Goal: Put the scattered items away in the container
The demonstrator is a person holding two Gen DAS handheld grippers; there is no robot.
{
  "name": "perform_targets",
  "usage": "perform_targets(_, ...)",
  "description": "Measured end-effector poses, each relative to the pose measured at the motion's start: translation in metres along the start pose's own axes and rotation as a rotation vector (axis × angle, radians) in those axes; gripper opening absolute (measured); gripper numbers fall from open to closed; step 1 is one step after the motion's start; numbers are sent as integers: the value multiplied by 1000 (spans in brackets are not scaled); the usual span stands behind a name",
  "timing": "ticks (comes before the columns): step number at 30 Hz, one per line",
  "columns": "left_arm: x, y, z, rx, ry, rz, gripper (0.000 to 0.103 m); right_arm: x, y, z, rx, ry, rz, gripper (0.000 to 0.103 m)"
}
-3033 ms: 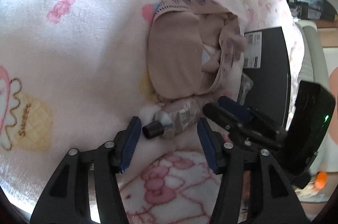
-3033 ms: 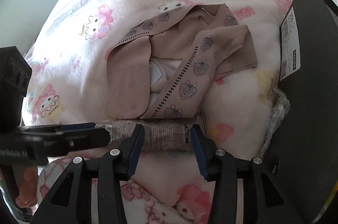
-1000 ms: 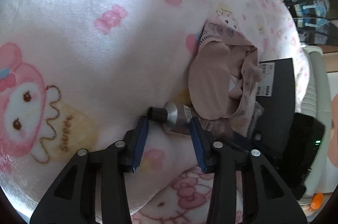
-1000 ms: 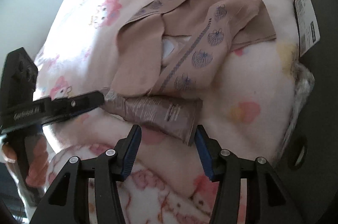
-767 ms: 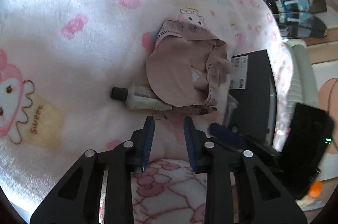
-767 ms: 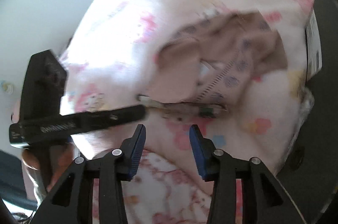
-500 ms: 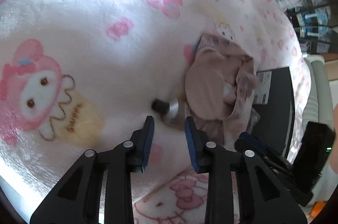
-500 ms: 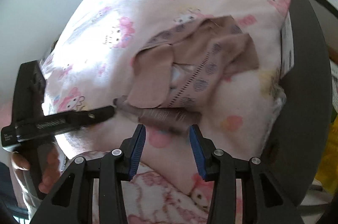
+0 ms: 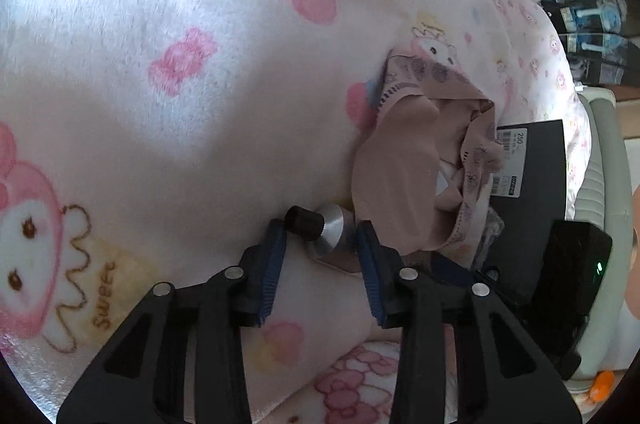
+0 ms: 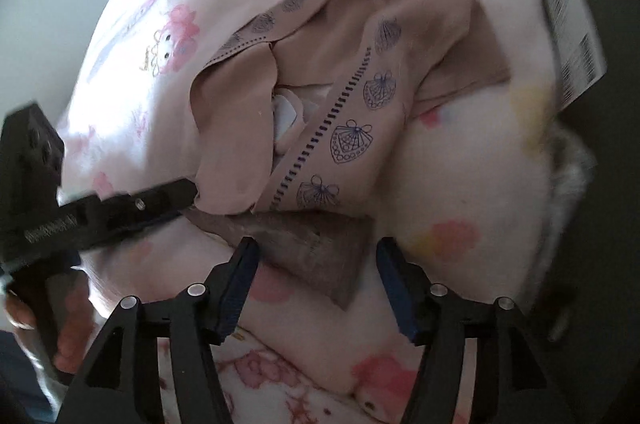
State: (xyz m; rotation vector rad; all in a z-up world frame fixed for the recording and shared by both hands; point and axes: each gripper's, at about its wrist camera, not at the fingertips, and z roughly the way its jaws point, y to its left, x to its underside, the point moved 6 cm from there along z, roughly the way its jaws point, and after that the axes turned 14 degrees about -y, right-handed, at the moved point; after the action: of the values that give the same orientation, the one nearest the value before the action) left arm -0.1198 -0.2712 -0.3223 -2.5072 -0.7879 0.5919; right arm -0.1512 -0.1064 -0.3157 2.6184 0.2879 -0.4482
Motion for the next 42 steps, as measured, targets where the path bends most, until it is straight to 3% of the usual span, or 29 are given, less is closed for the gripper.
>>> perform_targets(6,1,-12,-31,21,-74,46,35,-10,11,-15,-38,-59,-29,56)
perform_targets(9,8,-8,-41,43,-66,22,35,-9,22,-28,-33,-85,-84,54)
perform_targets(15,12,-22,-71,33,-111,77,34,-13,31,-67,-48,-142,-95,51)
perform_targets(16,12,-29,-75,45,-115,87,21,-16,33,-76,-54,-160,-97,51)
perform_targets(19,17,-62,-85,170,-100,103,20,-24,46,-93,-98,-203,-101,42)
perform_targets(20,18,-73,-86,179,-101,128,20,-26,51,-106,-149,-216,-90,42)
perform_targets(23,19,-84,-78,83,-118,164,20,-27,54,-118,-167,-245,-89,42)
perform_targets(25,18,-81,-78,83,-118,141,20,-26,47,-120,-94,-256,-99,42)
perform_targets(29,15,-61,-78,23,-140,108,20,-15,29,-102,-77,-237,-77,42)
perform_targets(34,6,-29,-68,-17,-131,54,34,-3,26,-100,-16,-224,-176,40)
perform_targets(36,3,-21,-55,-36,-117,56,34,0,31,-94,27,-212,-215,40)
perform_targets(40,-6,-11,-36,-59,-112,52,35,5,41,-61,-60,-120,-140,40)
perform_targets(42,-11,-6,-31,-63,-115,38,36,5,35,-57,-40,-102,-132,40)
